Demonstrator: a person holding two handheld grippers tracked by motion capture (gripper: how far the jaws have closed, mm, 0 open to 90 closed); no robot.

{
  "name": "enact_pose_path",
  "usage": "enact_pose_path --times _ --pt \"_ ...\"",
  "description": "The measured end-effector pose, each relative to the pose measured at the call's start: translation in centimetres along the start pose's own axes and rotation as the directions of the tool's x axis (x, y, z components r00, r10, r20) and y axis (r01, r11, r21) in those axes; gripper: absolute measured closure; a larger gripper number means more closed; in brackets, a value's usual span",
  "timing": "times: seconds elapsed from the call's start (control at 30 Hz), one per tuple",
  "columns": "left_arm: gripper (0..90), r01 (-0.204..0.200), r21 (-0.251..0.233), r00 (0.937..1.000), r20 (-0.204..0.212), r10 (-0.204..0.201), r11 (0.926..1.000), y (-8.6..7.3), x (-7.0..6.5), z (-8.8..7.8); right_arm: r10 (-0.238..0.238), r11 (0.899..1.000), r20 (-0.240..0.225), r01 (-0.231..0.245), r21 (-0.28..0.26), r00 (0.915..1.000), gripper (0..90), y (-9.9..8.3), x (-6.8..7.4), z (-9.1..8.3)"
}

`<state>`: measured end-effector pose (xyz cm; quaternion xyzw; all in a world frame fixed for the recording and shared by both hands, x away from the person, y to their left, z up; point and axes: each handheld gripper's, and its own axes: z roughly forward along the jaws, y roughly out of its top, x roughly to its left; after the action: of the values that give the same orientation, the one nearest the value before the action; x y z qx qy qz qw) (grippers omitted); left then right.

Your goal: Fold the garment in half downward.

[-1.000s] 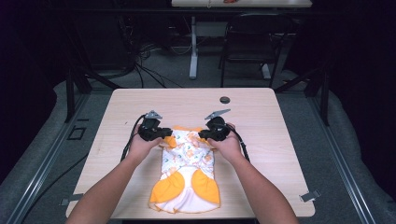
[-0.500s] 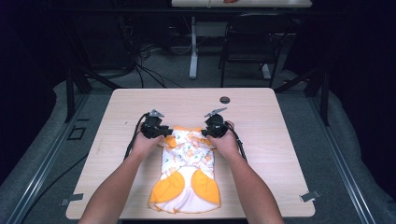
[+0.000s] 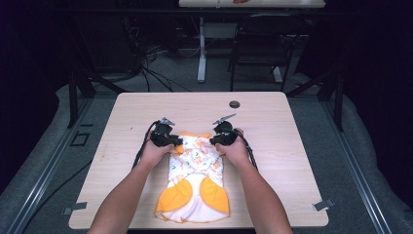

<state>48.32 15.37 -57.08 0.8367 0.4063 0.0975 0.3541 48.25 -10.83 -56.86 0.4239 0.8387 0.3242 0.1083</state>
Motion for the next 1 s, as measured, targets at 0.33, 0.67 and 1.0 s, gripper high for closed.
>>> enact_pose_path --times 0.33,0.67,1.0 --pt "84.2 -0.005 -0.009 1.0000 0.001 0.005 0.9999 0.3 -0.1 -0.7 -0.050 0.999 -0.043 0.050 -0.005 0.9978 88.8 0.4 0.3 -0.9" --pt "86.5 0.000 -0.048 0.9999 0.012 0.000 0.9989 0.6 -0.2 -1.8 -0.079 0.996 -0.048 0.077 -0.033 0.9957 89.4 0.6 0.2 -2.2" --pt "87.0 -0.008 -0.075 0.9999 0.011 0.009 0.9971 0.9 0.0 -3.1 -0.097 0.994 -0.060 0.093 -0.057 0.9935 89.5 1.4 0.4 -3.6"
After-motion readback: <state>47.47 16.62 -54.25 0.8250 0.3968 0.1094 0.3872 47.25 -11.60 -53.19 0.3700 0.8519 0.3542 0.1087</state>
